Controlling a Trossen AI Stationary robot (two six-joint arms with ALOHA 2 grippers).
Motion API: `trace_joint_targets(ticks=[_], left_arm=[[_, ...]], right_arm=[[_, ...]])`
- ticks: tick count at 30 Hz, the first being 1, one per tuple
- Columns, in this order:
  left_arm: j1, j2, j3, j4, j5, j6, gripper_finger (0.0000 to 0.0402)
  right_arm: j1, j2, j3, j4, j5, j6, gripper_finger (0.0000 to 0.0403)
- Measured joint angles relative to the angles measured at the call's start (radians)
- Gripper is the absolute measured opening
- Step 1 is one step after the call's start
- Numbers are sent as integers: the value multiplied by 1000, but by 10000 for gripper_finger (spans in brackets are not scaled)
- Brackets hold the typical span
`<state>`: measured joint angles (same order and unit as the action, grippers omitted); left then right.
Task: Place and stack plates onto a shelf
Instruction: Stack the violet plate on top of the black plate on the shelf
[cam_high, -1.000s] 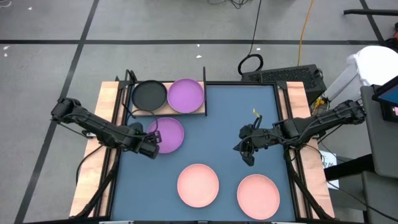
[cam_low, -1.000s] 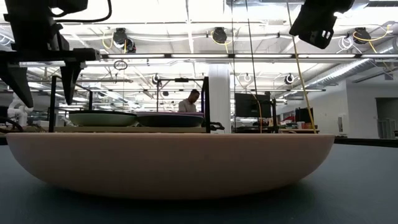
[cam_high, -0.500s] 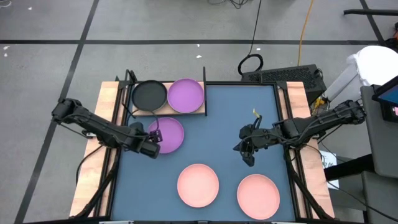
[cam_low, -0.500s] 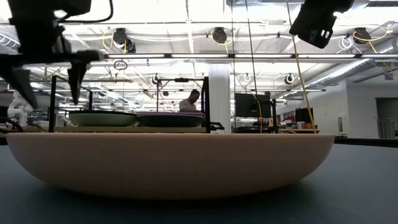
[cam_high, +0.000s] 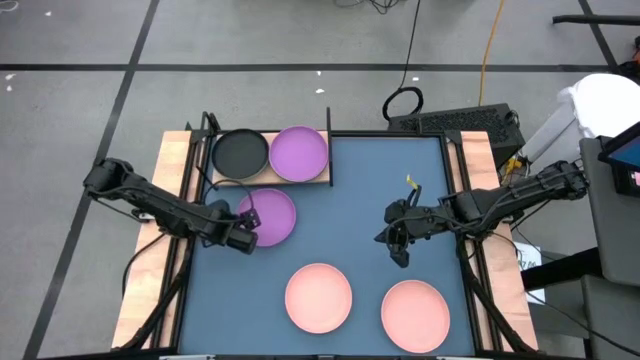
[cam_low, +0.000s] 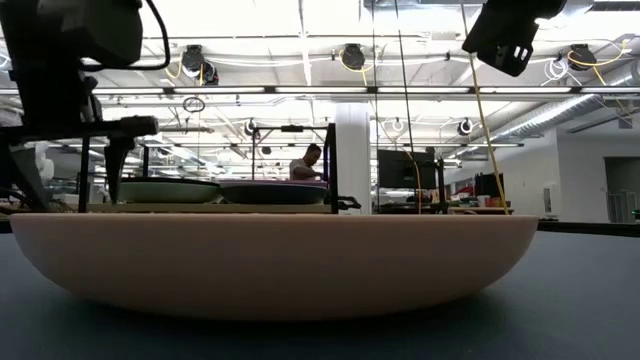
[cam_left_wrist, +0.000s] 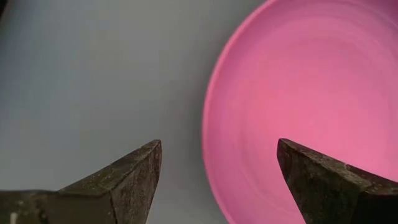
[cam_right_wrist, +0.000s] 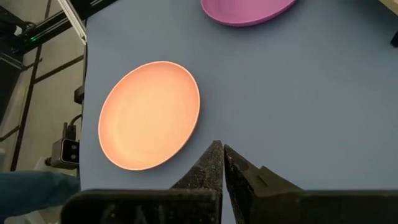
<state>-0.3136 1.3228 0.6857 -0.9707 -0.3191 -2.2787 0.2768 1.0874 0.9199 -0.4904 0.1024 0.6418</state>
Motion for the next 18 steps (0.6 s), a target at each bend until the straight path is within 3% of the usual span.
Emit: trace_joint_targets(ticks=[18], left_arm=[[31, 0, -73, 64, 56, 20, 323]], right_arm=[[0, 0, 0, 0, 0, -33, 0]])
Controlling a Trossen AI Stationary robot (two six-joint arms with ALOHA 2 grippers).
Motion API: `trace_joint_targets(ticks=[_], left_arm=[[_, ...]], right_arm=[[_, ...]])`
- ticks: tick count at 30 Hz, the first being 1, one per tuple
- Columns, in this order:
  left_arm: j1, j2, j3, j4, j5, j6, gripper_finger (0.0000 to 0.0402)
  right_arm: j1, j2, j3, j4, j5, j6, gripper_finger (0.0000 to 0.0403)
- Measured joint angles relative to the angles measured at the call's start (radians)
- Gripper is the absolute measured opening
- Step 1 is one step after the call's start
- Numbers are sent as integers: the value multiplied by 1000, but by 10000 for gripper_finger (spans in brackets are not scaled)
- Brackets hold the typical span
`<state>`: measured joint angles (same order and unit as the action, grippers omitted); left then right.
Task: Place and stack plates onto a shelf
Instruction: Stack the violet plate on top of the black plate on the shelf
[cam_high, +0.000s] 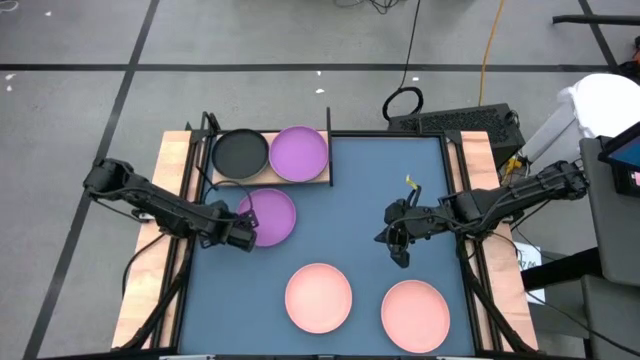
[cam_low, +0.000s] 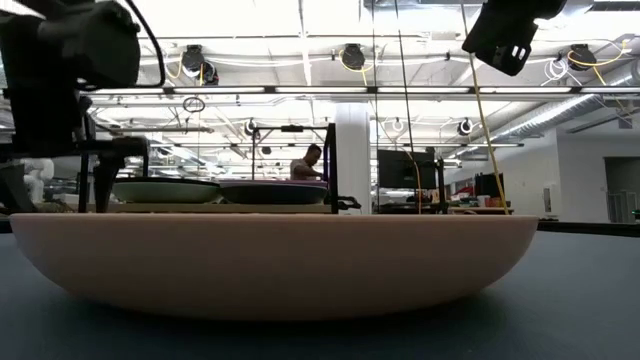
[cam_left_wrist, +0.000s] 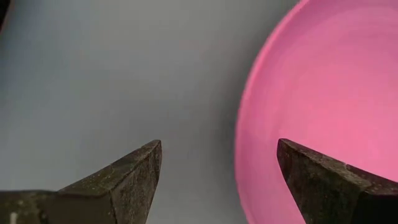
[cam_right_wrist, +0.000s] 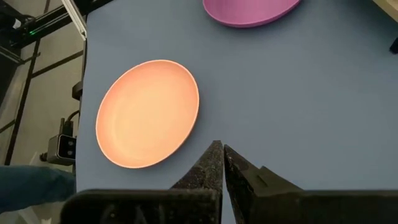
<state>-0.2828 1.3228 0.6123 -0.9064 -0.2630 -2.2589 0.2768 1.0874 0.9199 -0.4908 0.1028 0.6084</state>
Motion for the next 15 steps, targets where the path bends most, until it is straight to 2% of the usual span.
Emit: trace_joint_targets(ticks=[5, 11, 15], left_arm=[[7, -3, -60, 102, 33, 6, 323], [10, -3, -66, 111, 32, 5, 323], [9, -2, -67, 110, 26, 5, 296]], right_arm=[[0, 0, 0, 0, 0, 0, 0], [0, 0, 0, 0, -2, 11, 0], [0, 0, 0, 0, -2, 11, 0]])
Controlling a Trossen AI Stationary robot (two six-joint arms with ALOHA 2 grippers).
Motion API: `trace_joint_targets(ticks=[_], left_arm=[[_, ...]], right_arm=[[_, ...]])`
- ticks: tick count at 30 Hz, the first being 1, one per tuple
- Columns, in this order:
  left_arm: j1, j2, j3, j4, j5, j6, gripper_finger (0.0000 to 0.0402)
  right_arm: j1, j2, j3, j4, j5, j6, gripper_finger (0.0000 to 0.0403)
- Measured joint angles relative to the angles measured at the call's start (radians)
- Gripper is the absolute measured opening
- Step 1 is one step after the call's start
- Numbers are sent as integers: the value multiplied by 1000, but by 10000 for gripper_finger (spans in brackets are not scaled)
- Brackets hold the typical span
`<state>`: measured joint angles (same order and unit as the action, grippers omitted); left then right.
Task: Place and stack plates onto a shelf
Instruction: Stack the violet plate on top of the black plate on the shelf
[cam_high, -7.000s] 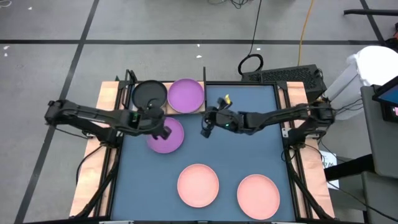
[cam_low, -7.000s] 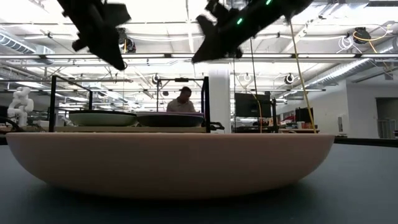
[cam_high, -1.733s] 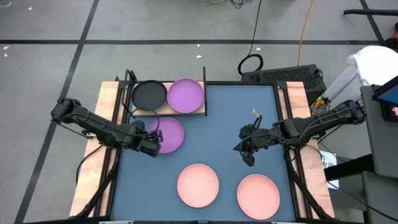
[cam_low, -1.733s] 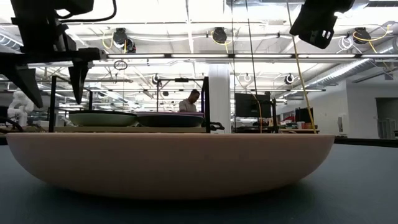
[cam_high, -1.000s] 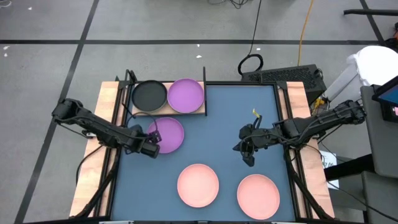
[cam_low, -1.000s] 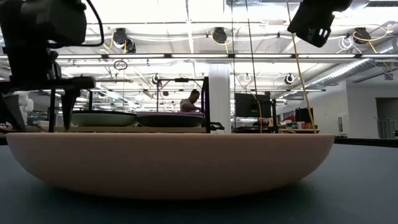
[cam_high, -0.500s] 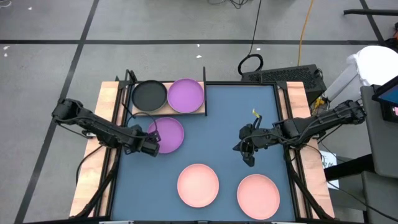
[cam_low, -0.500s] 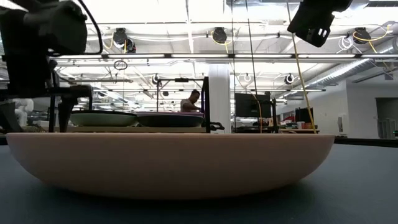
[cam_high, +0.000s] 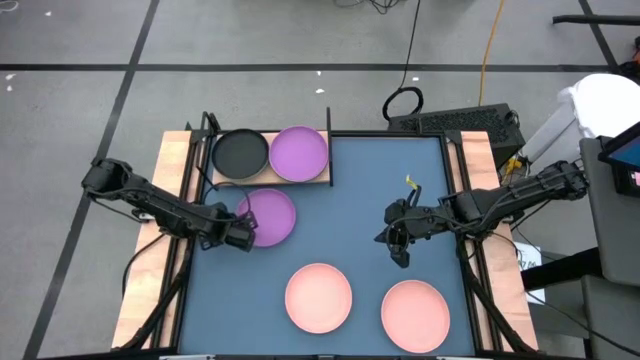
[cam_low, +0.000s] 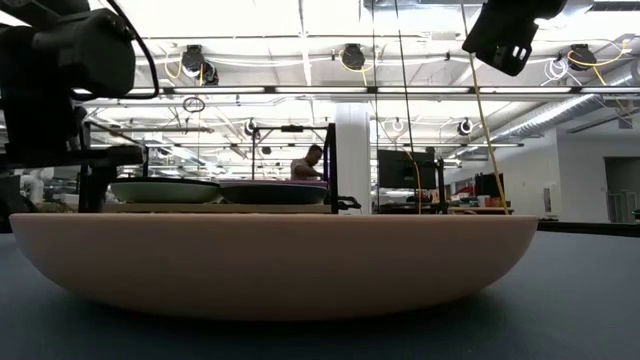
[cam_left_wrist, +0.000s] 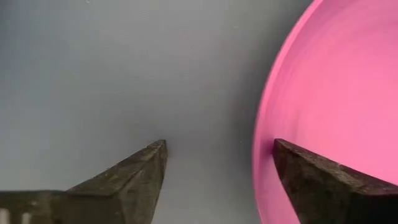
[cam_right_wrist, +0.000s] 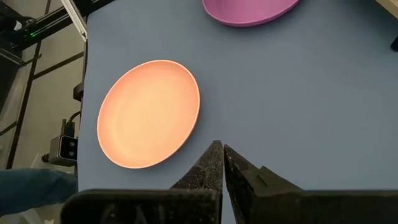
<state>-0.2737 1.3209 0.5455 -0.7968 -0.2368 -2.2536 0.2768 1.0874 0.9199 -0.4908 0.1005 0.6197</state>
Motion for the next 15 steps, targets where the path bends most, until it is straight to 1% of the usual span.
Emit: trace_joint_targets(ticks=[4, 9, 15], left_arm=[[-1, 0, -1, -3, -3, 1, 240], [-1, 2, 1, -1, -17, 34, 158], [1, 2, 12, 52, -53, 82, 74]], right_arm=[[0, 0, 0, 0, 0, 0, 0], [0, 0, 0, 0, 0, 0, 0], [0, 0, 0, 0, -1, 10, 0]])
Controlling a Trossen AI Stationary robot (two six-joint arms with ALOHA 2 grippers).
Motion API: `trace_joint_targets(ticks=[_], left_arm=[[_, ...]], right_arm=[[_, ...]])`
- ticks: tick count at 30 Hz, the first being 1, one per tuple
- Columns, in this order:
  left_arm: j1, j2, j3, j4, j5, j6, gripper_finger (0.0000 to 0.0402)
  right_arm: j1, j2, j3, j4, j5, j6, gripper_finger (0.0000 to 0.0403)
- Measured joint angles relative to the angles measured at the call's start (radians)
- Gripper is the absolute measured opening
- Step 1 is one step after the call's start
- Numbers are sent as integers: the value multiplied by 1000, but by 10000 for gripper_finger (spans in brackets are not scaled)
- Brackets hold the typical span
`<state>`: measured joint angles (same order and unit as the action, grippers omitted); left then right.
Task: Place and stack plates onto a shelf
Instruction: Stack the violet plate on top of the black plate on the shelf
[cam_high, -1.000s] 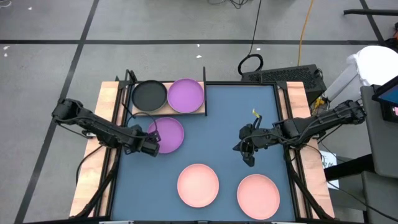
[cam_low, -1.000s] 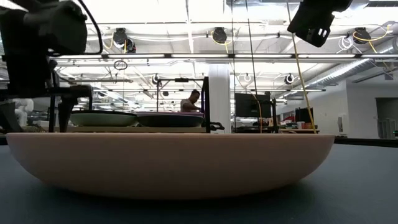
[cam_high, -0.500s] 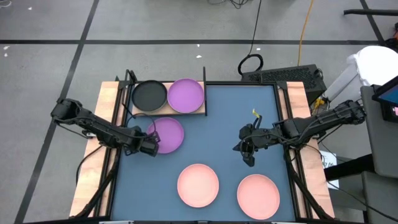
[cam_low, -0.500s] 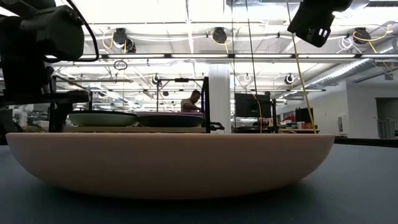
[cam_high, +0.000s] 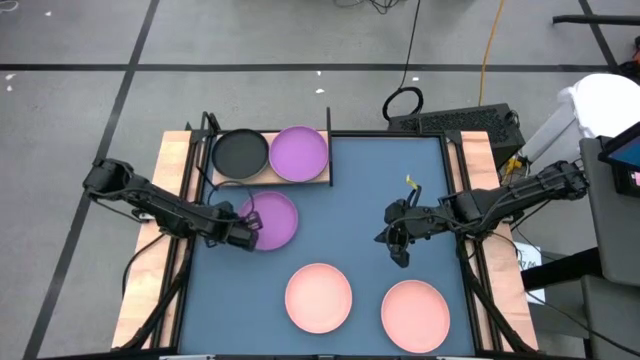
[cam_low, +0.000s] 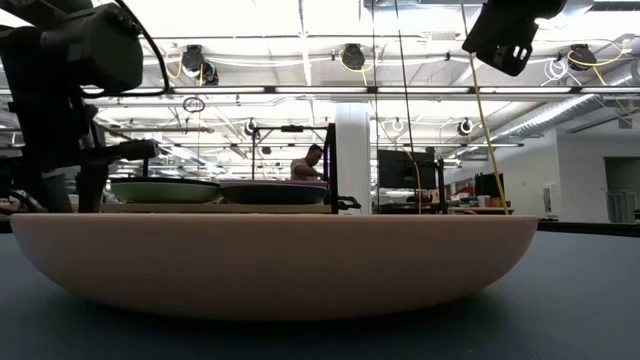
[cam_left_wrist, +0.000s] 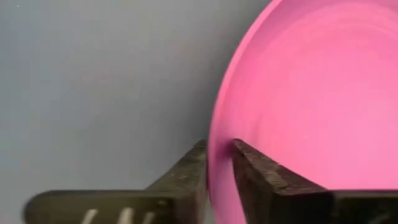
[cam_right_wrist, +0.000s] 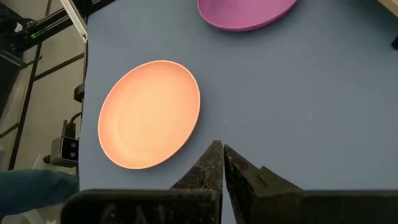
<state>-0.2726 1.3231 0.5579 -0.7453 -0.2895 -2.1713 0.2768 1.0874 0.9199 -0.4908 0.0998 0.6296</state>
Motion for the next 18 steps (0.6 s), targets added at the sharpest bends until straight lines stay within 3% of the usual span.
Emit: trace_joint_targets(ticks=[6, 18], left_arm=[[-3, -2, 1, 52, -53, 22, 12], [-28, -62, 1, 86, -73, 94, 11]], right_arm=[[0, 0, 0, 0, 0, 31, 0], [0, 0, 0, -3, 0, 48, 0]])
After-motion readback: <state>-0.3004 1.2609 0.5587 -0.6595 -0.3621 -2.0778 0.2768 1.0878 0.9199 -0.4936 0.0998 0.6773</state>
